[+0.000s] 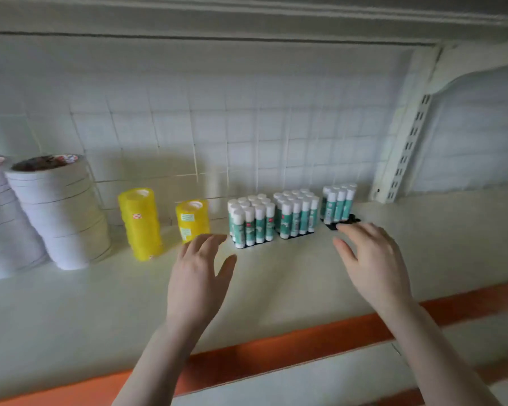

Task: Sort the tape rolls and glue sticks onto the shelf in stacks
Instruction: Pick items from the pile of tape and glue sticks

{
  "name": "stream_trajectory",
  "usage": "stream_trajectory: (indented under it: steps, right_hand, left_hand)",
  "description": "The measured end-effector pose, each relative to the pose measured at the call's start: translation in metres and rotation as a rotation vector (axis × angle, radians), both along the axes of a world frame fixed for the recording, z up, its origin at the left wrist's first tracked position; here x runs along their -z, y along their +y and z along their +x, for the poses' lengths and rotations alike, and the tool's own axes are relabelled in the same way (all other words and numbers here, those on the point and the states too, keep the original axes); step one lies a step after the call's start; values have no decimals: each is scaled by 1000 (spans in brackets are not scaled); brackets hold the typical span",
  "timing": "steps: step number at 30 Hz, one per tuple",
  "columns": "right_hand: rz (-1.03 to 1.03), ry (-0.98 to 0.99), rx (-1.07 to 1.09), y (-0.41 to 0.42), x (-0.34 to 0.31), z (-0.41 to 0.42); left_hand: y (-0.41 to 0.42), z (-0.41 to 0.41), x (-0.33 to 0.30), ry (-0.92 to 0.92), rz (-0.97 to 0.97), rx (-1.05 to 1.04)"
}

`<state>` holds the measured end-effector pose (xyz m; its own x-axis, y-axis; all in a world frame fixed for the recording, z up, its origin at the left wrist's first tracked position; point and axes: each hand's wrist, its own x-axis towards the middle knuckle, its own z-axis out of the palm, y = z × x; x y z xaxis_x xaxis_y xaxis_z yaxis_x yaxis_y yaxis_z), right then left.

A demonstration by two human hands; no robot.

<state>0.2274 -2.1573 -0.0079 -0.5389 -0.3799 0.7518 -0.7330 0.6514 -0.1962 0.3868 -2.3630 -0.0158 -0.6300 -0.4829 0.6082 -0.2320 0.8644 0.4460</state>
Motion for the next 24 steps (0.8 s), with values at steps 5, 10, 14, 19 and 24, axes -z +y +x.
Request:
stream_trajectory:
  steps: [5,10,14,19,24]
  right_hand:
    - [-51,5,137,98,13,-44]
    - [-62,10,201,198,18,-99]
    - [-66,3,230,269,18,-146]
    - [-52,29,273,342,17,-202]
    - [-57,10,337,393,21,-256]
  left_hand:
    - [82,-68,-1,10,-15,124]
    - [184,-144,-2,32,16,198]
    - [253,-199,-1,20,17,240]
    - [318,-260,-6,-9,5,256]
    - [362,-316,-7,-34,-5,277]
